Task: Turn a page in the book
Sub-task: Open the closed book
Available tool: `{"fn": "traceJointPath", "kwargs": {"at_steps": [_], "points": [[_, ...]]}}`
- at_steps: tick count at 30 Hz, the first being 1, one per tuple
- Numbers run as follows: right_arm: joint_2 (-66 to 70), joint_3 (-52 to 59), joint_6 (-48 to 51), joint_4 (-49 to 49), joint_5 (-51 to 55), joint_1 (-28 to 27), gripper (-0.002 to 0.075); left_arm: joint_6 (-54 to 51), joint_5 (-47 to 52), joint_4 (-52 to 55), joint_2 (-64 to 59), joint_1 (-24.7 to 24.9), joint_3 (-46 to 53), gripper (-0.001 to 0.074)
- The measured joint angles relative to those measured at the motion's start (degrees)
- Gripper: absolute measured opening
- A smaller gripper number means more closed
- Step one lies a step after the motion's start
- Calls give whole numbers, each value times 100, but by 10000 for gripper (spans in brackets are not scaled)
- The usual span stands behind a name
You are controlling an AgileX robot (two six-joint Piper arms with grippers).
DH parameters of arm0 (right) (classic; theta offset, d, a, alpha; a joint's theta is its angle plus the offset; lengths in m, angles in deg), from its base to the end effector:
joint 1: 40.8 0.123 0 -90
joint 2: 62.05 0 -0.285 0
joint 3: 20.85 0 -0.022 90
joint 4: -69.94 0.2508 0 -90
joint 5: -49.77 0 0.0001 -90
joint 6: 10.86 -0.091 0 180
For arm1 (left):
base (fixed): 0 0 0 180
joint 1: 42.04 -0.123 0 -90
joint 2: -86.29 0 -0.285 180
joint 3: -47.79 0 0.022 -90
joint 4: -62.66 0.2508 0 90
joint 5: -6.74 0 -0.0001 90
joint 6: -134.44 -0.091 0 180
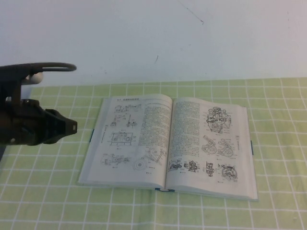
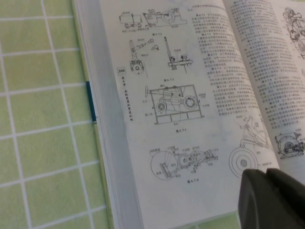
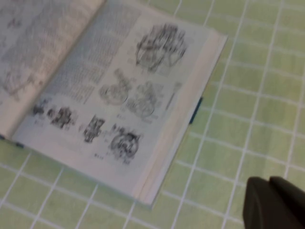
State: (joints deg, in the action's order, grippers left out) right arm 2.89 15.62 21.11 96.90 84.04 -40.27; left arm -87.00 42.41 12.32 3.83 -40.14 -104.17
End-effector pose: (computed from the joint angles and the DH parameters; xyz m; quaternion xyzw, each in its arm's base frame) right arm 0.1939 0.0251 0.2934 -0.1283 0.9007 0.0876 0.4057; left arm 0.2610 -0.0496 0.2807 0.0796 0.9001 -0.2288 0.3621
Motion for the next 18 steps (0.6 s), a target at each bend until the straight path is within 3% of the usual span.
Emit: {"fn": "traceJointPath", "kwargs": {"at_steps": [8,14,18], "points": [[1720,-718,607,129,483,42,14,-280,-270,-234,-1282,275,-635,-3],[2841,-1308,621,217,657,632,148,-252,-809,131,-1906,1067,-950,-3],[3366,-1658,588,260,663,1009,215,-130,-1148,274,-2160,1224,-1031,-3]]}}
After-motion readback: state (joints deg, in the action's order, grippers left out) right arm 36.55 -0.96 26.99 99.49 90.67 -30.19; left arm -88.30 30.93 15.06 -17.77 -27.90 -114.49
